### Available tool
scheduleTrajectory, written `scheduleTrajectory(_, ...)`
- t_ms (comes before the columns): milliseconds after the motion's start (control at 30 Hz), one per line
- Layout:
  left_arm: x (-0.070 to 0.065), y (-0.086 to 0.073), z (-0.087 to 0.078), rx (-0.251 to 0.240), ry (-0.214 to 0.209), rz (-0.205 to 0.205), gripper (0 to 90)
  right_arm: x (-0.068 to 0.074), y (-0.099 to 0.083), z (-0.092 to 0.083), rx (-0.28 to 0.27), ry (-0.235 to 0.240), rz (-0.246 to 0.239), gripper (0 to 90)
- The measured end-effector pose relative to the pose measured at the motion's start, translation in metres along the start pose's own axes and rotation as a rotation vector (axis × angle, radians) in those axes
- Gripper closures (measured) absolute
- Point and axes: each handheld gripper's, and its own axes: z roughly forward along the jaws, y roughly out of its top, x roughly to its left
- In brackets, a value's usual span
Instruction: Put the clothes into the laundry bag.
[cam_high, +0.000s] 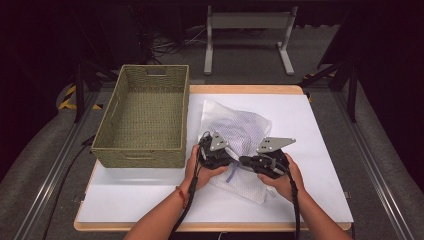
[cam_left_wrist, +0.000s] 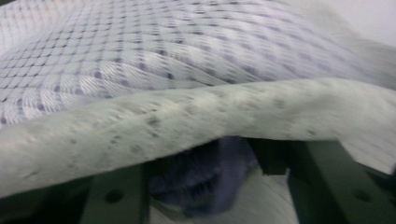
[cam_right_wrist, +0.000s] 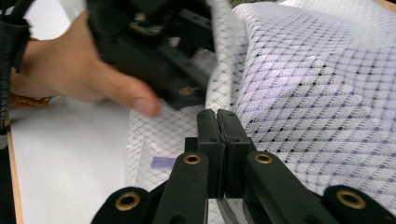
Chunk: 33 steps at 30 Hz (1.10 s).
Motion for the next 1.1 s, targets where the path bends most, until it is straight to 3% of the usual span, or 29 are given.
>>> scheduleTrajectory(267, -0.009, -0.003, -0.024, -0.008, -0.083, 0.009, 31.4, -0.001, 0.001, -0.005, -0.017, -0.009, 0.002, 89.1)
scheduleTrajectory(300, -0.01, -0.003, -0.026, 0.002, -0.095, 0.015, 32.0, -0.001, 0.002, -0.005, -0.017, -0.009, 0.001, 89.1)
scheduleTrajectory(333, -0.014, -0.005, -0.03, 0.02, -0.095, 0.048, 33.5, -0.001, 0.002, -0.005, -0.017, -0.011, 0.001, 89.1)
scheduleTrajectory(367, -0.014, -0.005, -0.03, 0.02, -0.095, 0.048, 36.4, -0.001, 0.002, -0.005, -0.017, -0.011, 0.001, 89.1)
scheduleTrajectory(433, -0.02, -0.011, -0.03, 0.065, -0.134, 0.09, 40.7, -0.002, 0.001, -0.005, -0.018, -0.014, 0.003, 89.1)
scheduleTrajectory(500, -0.024, -0.017, -0.029, 0.097, -0.193, 0.095, 45.7, -0.003, 0.001, -0.006, -0.015, -0.015, 0.009, 89.1)
scheduleTrajectory(600, -0.028, -0.024, -0.025, 0.134, -0.222, 0.118, 48.4, -0.003, 0.0, -0.004, -0.009, -0.014, 0.009, 89.1)
scheduleTrajectory(633, -0.028, -0.024, -0.025, 0.134, -0.222, 0.118, 48.4, -0.003, 0.0, -0.004, -0.009, -0.014, 0.009, 89.1)
scheduleTrajectory(667, -0.031, -0.026, -0.02, 0.173, -0.228, 0.124, 49.9, -0.002, 0.0, -0.003, -0.004, -0.012, 0.005, 89.1)
scheduleTrajectory(767, -0.035, -0.028, -0.013, 0.221, -0.193, 0.151, 59.4, -0.001, 0.0, -0.002, 0.0, -0.01, 0.002, 89.1)
scheduleTrajectory(867, -0.033, -0.027, -0.011, 0.222, -0.19, 0.13, 74.8, -0.001, 0.0, -0.001, 0.002, -0.009, 0.001, 89.1)
scheduleTrajectory(900, -0.032, -0.026, -0.01, 0.225, -0.194, 0.134, 74.8, -0.001, 0.0, -0.001, 0.002, -0.009, 0.001, 89.1)
scheduleTrajectory(967, -0.03, -0.024, -0.01, 0.221, -0.192, 0.12, 83.6, -0.001, 0.0, -0.001, 0.005, -0.007, 0.003, 89.1)
scheduleTrajectory(1000, -0.029, -0.022, -0.011, 0.22, -0.171, 0.122, 88.0, -0.001, -0.001, 0.0, 0.006, -0.007, 0.003, 89.1)
scheduleTrajectory(1100, -0.029, -0.016, -0.015, 0.174, -0.133, 0.128, 89.3, 0.0, 0.0, 0.0, 0.005, -0.008, 0.002, 89.1)
